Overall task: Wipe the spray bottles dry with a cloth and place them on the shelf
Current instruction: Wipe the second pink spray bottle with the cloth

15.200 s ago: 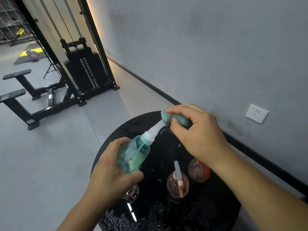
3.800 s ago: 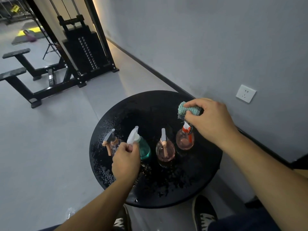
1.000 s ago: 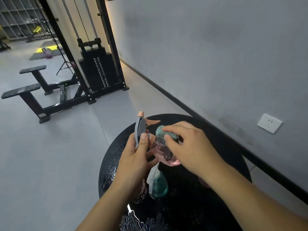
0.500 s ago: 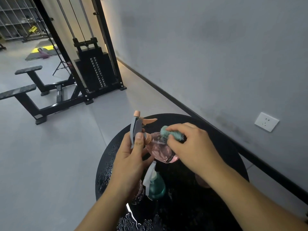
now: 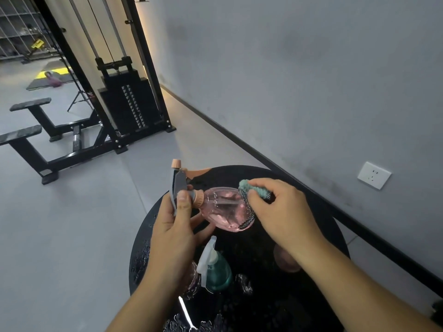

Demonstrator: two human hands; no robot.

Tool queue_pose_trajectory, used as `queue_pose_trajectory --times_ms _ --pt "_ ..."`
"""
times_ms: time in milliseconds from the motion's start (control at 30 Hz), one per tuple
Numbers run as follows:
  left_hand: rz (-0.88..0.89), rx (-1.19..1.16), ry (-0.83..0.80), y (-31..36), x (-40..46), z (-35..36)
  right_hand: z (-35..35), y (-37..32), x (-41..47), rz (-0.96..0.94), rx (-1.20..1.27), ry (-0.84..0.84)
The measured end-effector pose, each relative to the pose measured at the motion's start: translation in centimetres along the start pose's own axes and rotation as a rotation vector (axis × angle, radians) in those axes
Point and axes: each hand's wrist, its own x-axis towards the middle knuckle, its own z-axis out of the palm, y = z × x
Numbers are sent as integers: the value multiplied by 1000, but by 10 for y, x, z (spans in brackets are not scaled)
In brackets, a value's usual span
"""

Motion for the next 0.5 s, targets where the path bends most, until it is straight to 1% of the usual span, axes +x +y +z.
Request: queue_pose_trajectory --times_ms 100,167,333,400,500 --pt "-15 4 10 -3 -1 3 7 -6 -8 -110 9 -48" --pt "-10 21 17 -3 -1 2 8 -7 -9 -138 -3 -83" --pt "-6 29 43 -2 2 -1 -2 2 -2 -17 -20 -16" --pt "-14 41 32 -3 1 1 0 -1 -5 -59 -7 -19" --pt "-25 52 5 -7 -1 4 6 -10 -13 -173 0 -104"
